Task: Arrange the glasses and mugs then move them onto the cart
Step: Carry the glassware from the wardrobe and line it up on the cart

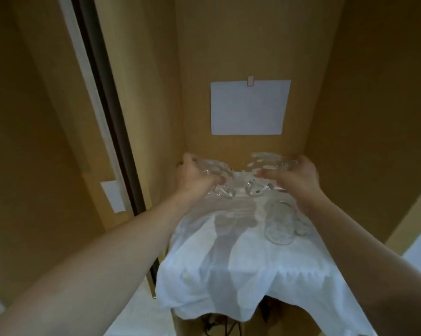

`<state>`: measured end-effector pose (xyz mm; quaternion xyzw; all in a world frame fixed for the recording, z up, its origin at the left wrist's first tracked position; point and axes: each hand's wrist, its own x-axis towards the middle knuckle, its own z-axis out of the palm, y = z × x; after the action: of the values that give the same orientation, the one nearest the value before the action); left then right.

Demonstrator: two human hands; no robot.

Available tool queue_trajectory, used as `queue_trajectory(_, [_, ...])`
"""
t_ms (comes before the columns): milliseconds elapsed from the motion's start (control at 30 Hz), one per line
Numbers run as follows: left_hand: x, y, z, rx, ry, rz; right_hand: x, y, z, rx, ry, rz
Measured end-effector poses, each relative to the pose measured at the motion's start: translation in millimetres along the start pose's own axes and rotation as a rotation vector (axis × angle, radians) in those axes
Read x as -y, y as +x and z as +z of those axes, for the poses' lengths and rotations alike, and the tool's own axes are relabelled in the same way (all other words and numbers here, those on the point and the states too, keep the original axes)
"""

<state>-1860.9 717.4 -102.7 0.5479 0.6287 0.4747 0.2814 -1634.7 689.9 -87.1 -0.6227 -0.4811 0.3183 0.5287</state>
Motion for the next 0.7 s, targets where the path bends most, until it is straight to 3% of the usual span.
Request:
queue_trajectory(167, [-16.1, -34.7, -22.4, 0.136, -0.489, -0.143, 9.3, -56.7, -36.6, -0.084, 0.514, 0.089])
queue_trajectory(300, [-32.1, -62.9, -25.8, 0.478, -0.828, -0.299, 14.9, -107.5, -62.6, 0.065, 0.877, 0.099])
queue_trajectory(533, [-80.0, -116.9, -2.2, 0.672, -1.039, -0.398, 11.4, -166.7, -110.2, -0.201, 1.119, 0.175])
queue_trajectory(700, [-118.1, -152.3, 37.1, 0.737, -0.995, -0.389, -3.8, -194.6, -162.3, -0.153, 1.185, 0.099])
